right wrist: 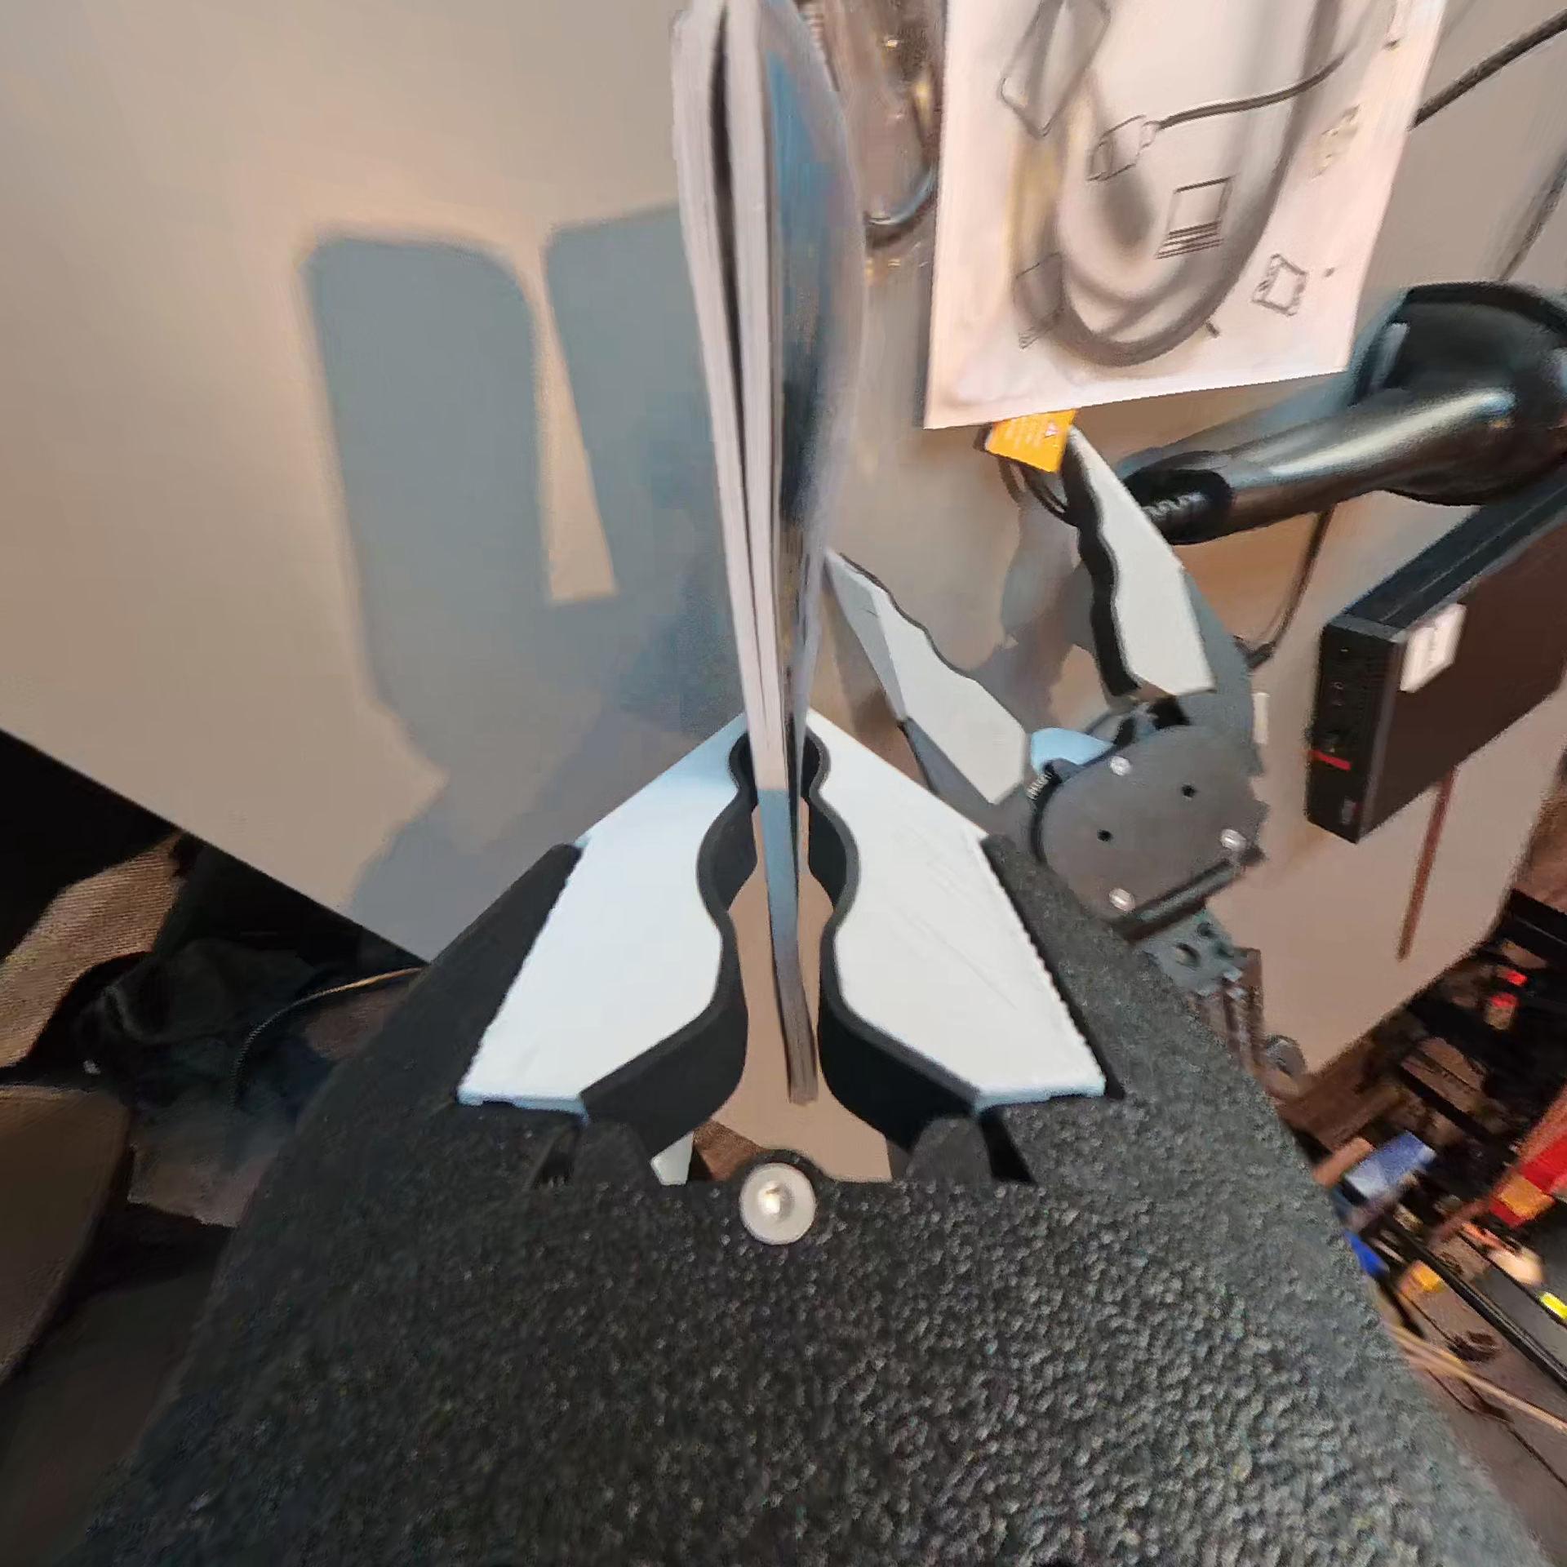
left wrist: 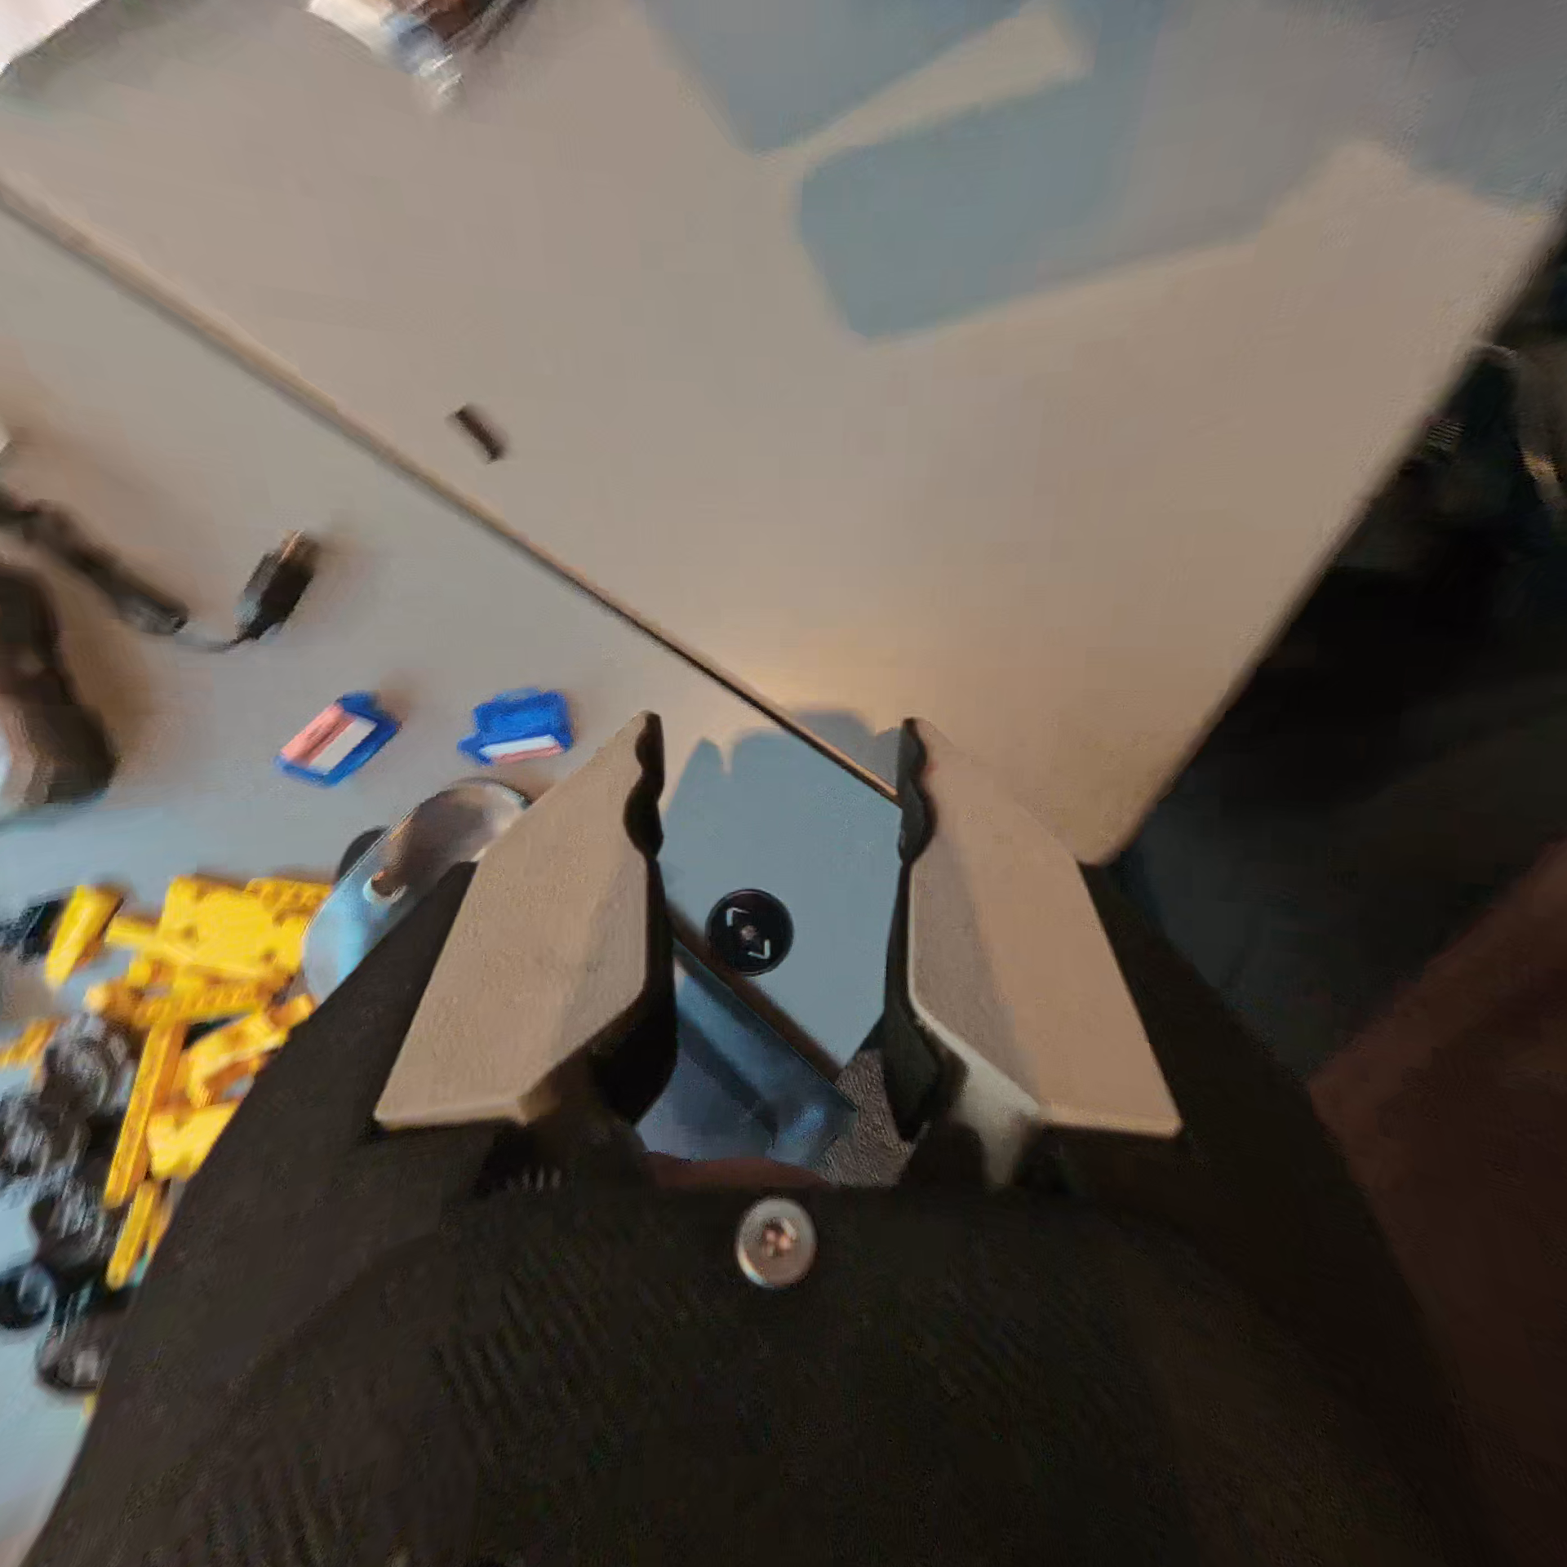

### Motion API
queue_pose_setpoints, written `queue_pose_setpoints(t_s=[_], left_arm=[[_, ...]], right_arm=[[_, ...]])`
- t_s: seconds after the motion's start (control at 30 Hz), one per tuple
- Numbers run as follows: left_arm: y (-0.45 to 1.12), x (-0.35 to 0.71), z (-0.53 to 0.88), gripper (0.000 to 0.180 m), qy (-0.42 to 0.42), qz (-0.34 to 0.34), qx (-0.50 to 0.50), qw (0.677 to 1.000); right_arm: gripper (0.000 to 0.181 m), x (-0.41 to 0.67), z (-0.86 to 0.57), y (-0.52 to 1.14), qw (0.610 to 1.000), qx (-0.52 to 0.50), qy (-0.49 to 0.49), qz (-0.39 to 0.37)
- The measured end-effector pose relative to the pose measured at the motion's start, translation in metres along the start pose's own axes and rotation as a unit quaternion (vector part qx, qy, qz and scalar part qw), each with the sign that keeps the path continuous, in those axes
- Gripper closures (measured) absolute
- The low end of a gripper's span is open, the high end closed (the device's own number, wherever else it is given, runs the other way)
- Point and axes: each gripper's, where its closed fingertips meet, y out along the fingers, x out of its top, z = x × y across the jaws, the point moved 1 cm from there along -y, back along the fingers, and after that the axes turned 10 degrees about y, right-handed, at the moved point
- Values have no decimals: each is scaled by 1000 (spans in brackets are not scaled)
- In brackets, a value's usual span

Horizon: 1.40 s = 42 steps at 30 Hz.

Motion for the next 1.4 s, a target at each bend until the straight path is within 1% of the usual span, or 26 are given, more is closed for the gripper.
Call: queue_pose_setpoints(t_s=[0.07,0.13,0.2,0.27,0.4,0.5,0.6,0.7,0.77,0.8,0.83,0.9,0.93,1.0,1.07,1.13,1.17,1.2,1.23,1.27,1.33,1.4], left_arm=[[11,0,20,111,-53,35,73,995],[19,3,24,92,-86,63,119,987],[23,8,20,86,-109,83,147,980],[27,15,16,81,-130,80,170,974],[32,19,16,84,-149,74,216,962],[34,22,11,86,-164,71,220,959],[35,25,6,88,-171,71,228,956],[38,28,-4,87,-185,65,206,959],[39,28,-9,89,-179,60,199,962],[39,29,-13,94,-168,58,184,967],[39,30,-21,107,-146,52,158,975],[36,35,-39,148,-79,24,93,992],[34,38,-49,155,-47,-1,58,997],[26,41,-75,162,10,-47,-36,998],[16,43,-90,160,52,-80,-94,991],[2,42,-114,150,84,-97,-185,974],[-4,39,-124,135,84,-92,-223,967],[-6,35,-129,113,73,-79,-239,965],[-7,31,-134,102,59,-68,-252,963],[-9,27,-140,101,44,-65,-265,961],[-11,23,-147,94,7,-87,-265,960],[-14,16,-160,97,-16,-100,-273,957]], right_arm=[[177,-2,20,8,999,53,13,-3],[178,-5,39,8,995,97,15,-6],[178,-9,55,2,989,144,12,-17],[178,-11,63,-6,982,188,6,-31],[178,-7,32,-15,983,172,-11,-60],[178,15,4,-21,982,169,5,-85],[178,43,-11,-25,982,158,0,-102],[178,68,-3,-22,982,160,-23,-95],[177,79,4,-13,985,144,-46,-78],[177,83,8,-9,986,135,-59,-70],[178,86,13,-5,987,133,-69,-62],[178,89,22,0,986,139,-83,-47],[178,90,27,1,985,142,-93,-41],[178,90,37,2,982,151,-112,-35],[178,88,44,0,979,162,-118,-25],[178,82,54,-4,976,181,-120,-14],[178,79,55,-6,976,180,-124,-11],[177,77,53,-8,977,171,-128,-9],[177,77,50,-9,978,162,-128,-7],[177,79,47,-10,980,156,-124,-9],[178,89,35,-13,984,130,-118,-19],[177,104,26,-17,986,112,-115,-32]])
